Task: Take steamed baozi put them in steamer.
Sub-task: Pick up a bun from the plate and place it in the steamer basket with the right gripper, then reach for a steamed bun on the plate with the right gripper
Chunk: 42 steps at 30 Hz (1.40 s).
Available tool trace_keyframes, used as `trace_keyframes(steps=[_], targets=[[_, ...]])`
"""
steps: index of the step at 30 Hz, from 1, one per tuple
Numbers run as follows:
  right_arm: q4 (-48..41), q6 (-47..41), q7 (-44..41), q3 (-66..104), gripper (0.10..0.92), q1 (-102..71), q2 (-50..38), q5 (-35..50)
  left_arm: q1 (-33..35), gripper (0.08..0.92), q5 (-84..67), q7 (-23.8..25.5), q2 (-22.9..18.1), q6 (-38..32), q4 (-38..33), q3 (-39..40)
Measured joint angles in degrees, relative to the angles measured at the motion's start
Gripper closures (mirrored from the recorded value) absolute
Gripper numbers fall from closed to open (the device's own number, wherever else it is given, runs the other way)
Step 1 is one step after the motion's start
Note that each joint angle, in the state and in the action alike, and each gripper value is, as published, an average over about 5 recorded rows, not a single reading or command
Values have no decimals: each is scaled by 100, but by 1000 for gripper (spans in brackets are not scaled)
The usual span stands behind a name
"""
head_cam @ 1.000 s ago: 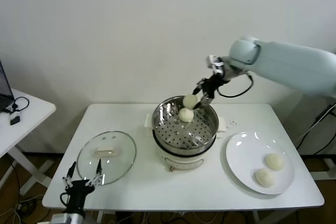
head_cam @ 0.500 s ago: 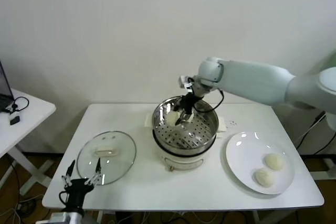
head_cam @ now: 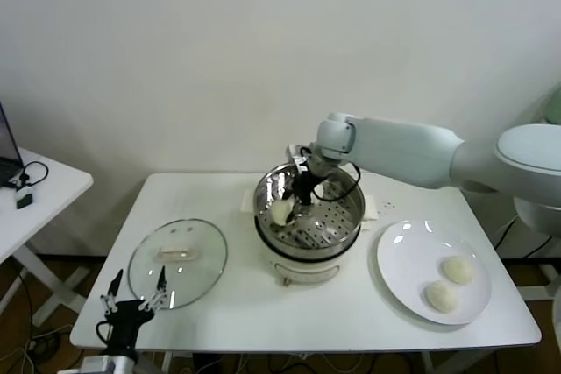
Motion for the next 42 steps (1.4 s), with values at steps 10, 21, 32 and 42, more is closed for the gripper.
trace_keyframes(steps=[10, 21, 32, 42], targets=[[10, 104, 16, 35, 205, -16, -25, -145, -6, 177, 0, -8, -6, 4, 18, -2], [473, 309, -289, -115, 203, 578, -469, -198, -13, 177, -1, -13, -8, 22, 15, 7], [1422, 742, -784, -775, 203, 1671, -1834, -628, -36, 177, 9, -14, 48, 46, 40, 33], [1893, 1113, -979, -756, 203, 1487, -3405, -1808, 34, 177, 28, -18, 81, 49, 26, -3]])
